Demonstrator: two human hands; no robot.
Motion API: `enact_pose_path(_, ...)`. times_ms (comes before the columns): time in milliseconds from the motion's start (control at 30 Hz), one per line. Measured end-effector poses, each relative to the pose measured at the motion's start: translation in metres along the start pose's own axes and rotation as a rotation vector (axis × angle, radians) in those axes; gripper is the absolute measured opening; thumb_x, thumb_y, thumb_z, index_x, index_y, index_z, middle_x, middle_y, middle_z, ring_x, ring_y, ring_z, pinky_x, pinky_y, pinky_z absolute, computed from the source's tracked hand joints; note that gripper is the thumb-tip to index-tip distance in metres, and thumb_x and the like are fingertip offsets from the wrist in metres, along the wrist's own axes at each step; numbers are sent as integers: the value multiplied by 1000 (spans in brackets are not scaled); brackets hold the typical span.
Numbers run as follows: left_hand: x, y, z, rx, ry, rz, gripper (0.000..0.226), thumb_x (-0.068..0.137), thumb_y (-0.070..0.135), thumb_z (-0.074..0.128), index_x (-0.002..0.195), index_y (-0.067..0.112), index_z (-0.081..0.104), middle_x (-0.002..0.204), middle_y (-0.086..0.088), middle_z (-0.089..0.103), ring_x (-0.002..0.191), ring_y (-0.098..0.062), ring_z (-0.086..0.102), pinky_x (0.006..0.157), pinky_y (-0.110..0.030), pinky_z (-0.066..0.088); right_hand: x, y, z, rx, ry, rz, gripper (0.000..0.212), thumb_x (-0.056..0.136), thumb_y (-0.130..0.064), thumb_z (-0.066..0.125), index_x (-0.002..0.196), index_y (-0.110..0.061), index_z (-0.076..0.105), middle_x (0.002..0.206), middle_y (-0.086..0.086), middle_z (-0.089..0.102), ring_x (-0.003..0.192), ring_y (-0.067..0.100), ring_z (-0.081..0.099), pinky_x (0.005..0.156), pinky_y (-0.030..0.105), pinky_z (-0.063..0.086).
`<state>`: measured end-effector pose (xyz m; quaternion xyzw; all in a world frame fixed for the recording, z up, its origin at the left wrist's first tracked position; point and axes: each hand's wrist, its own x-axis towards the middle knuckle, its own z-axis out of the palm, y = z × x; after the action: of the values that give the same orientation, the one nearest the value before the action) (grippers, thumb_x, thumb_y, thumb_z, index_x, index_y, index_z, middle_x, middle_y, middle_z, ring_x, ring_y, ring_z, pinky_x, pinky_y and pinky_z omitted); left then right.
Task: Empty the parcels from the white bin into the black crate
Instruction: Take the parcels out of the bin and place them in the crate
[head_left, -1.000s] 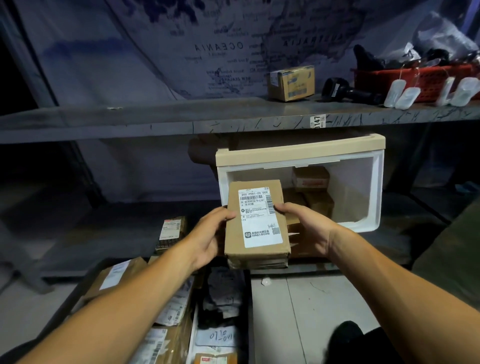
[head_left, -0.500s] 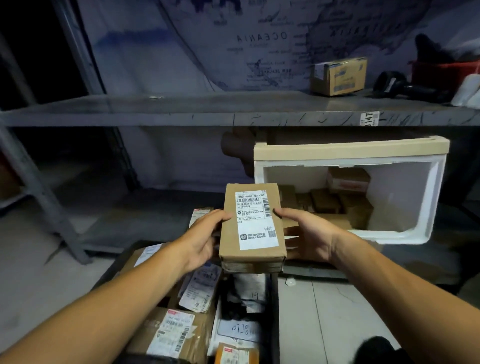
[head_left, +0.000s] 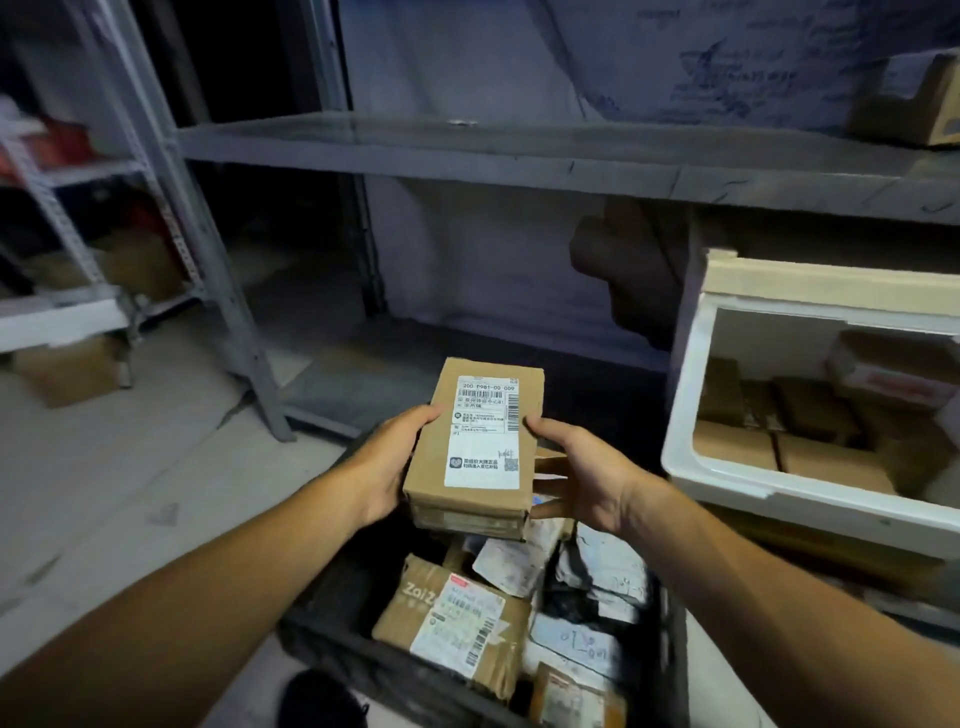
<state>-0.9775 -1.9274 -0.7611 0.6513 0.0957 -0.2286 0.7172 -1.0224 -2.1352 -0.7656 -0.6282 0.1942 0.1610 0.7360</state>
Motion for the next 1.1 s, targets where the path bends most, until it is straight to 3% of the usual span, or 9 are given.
enact_pose_path(100,5,-5,-39,-20,54,-5,34,102,40,49,115,18,71,106,-10,77,104,-31,72,98,-45,53,20,10,37,22,-42,39,37,96,-41,61,124,-18,65,112,15,65,95,29,66,73,43,58)
enact_pose_path(267,21,-18,-93,-40,121,-39,34,101,40,53,116,16,72,105,-11,77,99,-32,72,91,-43,55,46,28,87,74,-103,107,36,96,-37,61,128,-20,62,112,14,69,89,28,70,59,38,58)
enact_pose_path(333,29,-24,-112,-37,142,-49,35,100,39,53,118,16,71,106,-12,77,102,-33,72,98,-48,53,56,34,104,92,-114,138,35,97,-35,61,127,-20,61,107,13,68,87,27,70,69,44,60)
enact_pose_path(433,40,-32,-134,-7,158,-37,30,100,37,54,116,18,71,104,-10,78,95,-31,73,92,-44,54,70,45,124,102,-112,171,26,97,-34,59,117,-18,63,103,11,67,95,28,67,98,56,52)
enact_pose_path(500,47,-37,-146,16,157,-29,28,101,36,54,116,19,71,104,-10,77,98,-33,73,93,-46,54,78,51,135,104,-119,194,19,100,-33,54,103,-18,65,93,8,68,89,26,65,102,54,47)
enact_pose_path(700,69,-54,-178,171,145,-23,27,101,33,56,122,21,68,105,-5,78,95,-30,74,79,-36,56,106,72,160,108,-80,225,18,101,-26,53,108,-14,64,93,8,70,87,23,67,79,42,56)
enact_pose_path(767,73,-61,-188,233,143,-35,26,102,30,56,123,22,68,105,-4,78,97,-29,74,85,-40,57,116,82,169,109,-74,237,19,101,-22,54,115,-15,65,90,4,75,89,22,70,75,42,59)
enact_pose_path(900,82,-79,-203,352,155,-80,24,103,31,53,118,23,70,100,-1,78,93,-27,75,92,-46,58,133,99,188,42,-56,290,11,99,-17,56,105,-18,66,92,5,74,87,23,70,88,52,58)
enact_pose_path(1100,103,-98,-201,706,220,-75,31,103,34,48,120,15,66,116,-8,72,103,-28,69,95,-41,54,158,121,206,-48,-13,383,13,100,-12,54,104,-17,65,82,1,71,74,19,68,58,35,53)
